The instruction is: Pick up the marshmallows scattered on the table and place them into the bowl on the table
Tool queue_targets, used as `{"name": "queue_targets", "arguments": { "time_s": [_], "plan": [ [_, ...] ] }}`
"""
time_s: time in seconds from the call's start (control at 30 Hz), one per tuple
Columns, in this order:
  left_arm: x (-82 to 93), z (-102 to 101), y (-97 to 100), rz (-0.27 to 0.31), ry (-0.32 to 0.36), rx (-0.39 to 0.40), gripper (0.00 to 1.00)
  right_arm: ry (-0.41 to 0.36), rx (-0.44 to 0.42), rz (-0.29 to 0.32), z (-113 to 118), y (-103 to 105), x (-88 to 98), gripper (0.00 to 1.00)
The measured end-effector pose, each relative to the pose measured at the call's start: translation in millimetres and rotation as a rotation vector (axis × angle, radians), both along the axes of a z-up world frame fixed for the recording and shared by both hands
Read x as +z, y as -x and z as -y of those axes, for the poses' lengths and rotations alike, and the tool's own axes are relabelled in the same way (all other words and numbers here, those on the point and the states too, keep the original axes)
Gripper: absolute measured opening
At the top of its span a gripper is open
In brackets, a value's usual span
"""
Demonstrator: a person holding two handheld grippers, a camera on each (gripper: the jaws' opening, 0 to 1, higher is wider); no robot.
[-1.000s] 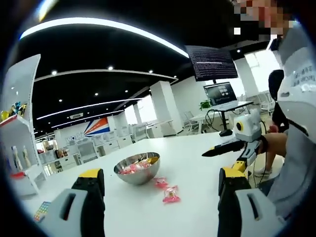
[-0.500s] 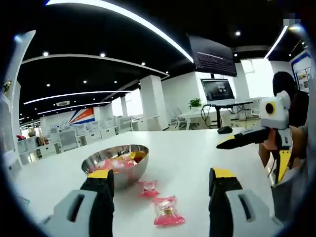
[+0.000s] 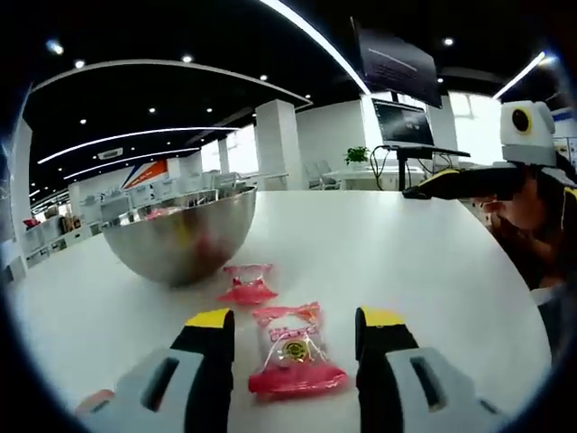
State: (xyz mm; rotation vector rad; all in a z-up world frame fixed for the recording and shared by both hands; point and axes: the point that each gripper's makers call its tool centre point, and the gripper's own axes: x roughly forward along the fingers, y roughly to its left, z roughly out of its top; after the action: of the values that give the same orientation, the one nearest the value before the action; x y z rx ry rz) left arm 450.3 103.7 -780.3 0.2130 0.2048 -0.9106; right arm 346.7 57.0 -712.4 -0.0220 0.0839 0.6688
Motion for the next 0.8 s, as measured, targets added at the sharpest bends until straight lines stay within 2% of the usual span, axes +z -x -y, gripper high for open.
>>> {"name": "queue_targets", "arguments": {
  "time_s": [0.1,0.2,0.37,0.8],
  "plan": [
    [1.2,0.7,0.2,-0.012,0.019,-0.002,0.45,0.0,0.008,-0.001,-3.0,-0.3,-1.1,0.94],
    [-4.8,-0.4,-1.4,-0.005,-0.021,0.007,0.38,0.001,0.012,-0.002,-4.2,-0.5,-1.6,0.94],
    [-3.7,-1.6,-1.8,-0.009,-0.015,0.014,0.31,-0.003,0.009,0.0,-3.0,0.0,-1.4,0.94],
    [-0.3,-4.7,0.5,0.024,-0.022,0.018,0.24,0.009,0.007,-0.004,-3.4,2.1,-3.3,0.94]
  ]
}}
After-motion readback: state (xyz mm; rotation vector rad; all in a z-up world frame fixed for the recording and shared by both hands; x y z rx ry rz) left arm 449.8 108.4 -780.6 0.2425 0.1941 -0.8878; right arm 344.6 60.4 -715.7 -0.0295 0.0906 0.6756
